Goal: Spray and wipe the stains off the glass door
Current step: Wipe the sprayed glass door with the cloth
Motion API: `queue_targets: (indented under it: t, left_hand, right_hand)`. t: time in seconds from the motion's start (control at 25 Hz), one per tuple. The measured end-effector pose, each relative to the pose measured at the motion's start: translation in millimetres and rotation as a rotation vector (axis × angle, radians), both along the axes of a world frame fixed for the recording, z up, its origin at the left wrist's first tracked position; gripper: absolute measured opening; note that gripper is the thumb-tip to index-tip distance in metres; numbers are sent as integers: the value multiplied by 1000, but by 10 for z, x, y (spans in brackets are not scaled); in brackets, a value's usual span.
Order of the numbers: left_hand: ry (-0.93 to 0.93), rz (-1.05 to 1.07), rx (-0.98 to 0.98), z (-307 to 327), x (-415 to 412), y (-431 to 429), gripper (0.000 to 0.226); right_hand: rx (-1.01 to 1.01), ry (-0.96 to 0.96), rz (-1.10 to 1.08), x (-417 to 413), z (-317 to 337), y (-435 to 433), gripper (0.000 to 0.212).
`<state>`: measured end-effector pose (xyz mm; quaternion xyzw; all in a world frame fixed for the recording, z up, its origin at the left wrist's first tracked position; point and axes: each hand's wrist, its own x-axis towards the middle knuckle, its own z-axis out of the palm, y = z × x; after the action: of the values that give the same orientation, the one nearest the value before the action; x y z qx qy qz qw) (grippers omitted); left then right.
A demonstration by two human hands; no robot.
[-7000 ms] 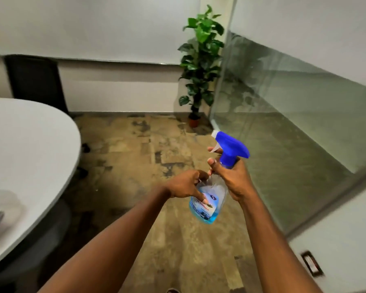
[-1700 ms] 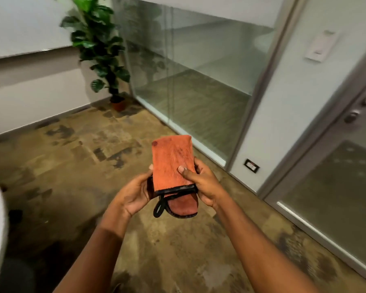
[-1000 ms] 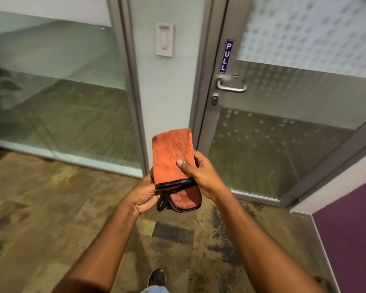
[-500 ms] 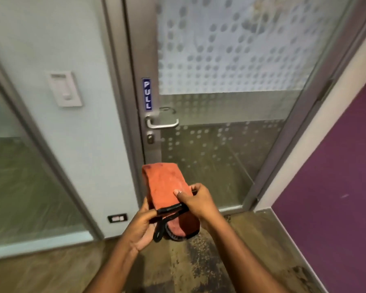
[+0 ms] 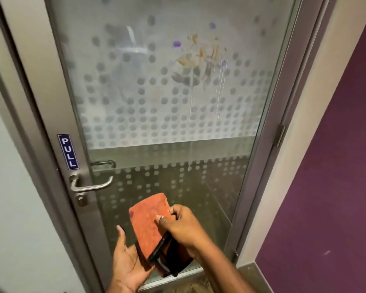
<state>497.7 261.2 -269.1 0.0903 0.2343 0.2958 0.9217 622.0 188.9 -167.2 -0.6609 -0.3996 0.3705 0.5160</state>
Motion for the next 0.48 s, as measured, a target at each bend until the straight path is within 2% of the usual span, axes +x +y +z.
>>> queue_targets:
  t: [0.12, 0.24, 0.28, 0.36, 0.48]
  left_hand:
    - [-21, 53, 40, 163, 371, 37, 81]
    - [66, -4, 114, 256, 664, 118, 61]
    - [106, -51, 137, 266, 727, 148, 59]
    - [170, -123, 165, 294, 804, 260, 58]
    - [236, -242, 254, 354, 861, 472, 57]
  right_hand:
    - [-53, -133, -59, 412, -74, -80, 29]
    - [-146, -283, -78, 725, -255, -145, 19]
    - [-158, -241, -49, 804, -304, -145, 18]
    - [-151, 20, 15, 938, -358, -120, 24]
    - [-120, 327, 83, 1092, -427, -41, 57]
